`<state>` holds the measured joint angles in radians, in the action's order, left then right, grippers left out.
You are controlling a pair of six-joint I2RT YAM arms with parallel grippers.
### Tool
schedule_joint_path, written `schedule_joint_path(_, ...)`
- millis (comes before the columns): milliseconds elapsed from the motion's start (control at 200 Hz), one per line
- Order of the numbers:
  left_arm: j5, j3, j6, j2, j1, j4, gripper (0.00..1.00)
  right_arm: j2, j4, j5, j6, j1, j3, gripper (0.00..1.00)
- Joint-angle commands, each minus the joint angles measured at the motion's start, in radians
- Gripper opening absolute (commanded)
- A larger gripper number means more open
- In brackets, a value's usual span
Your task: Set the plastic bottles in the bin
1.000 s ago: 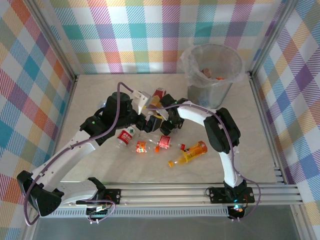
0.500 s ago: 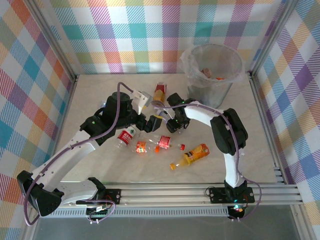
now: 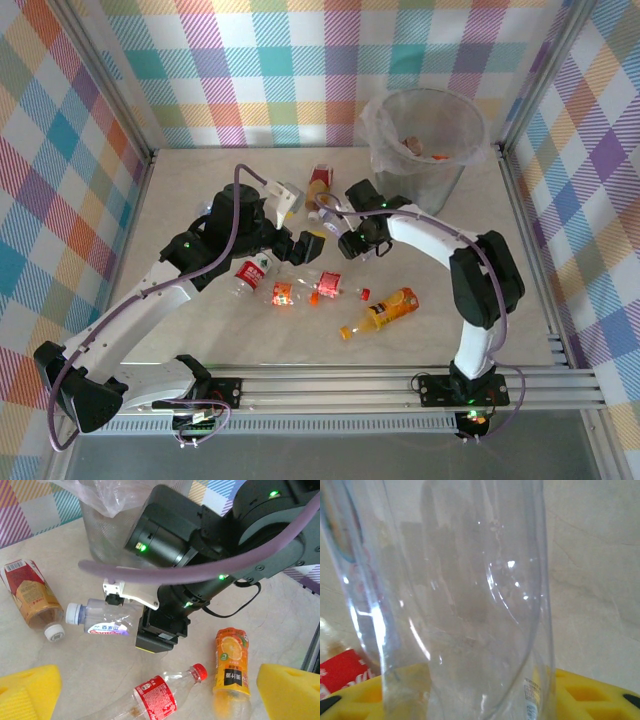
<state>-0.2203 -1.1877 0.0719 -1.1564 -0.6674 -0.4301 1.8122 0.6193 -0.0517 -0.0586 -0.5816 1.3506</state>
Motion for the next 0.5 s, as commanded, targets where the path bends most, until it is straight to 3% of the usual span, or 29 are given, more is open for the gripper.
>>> schedule_joint_path(0,-0.024,0.010,-0.006,0.042,-0.014,0.055,1.00,-0.077,-0.026,0.042,0.045,0.009,0.000,0.54)
schedule_joint_path(500,-0.013,0.063,-0.055,0.084,-0.014,0.143,1.00,-0.222,0.021,0.066,0.132,0.066,0.177,0.56)
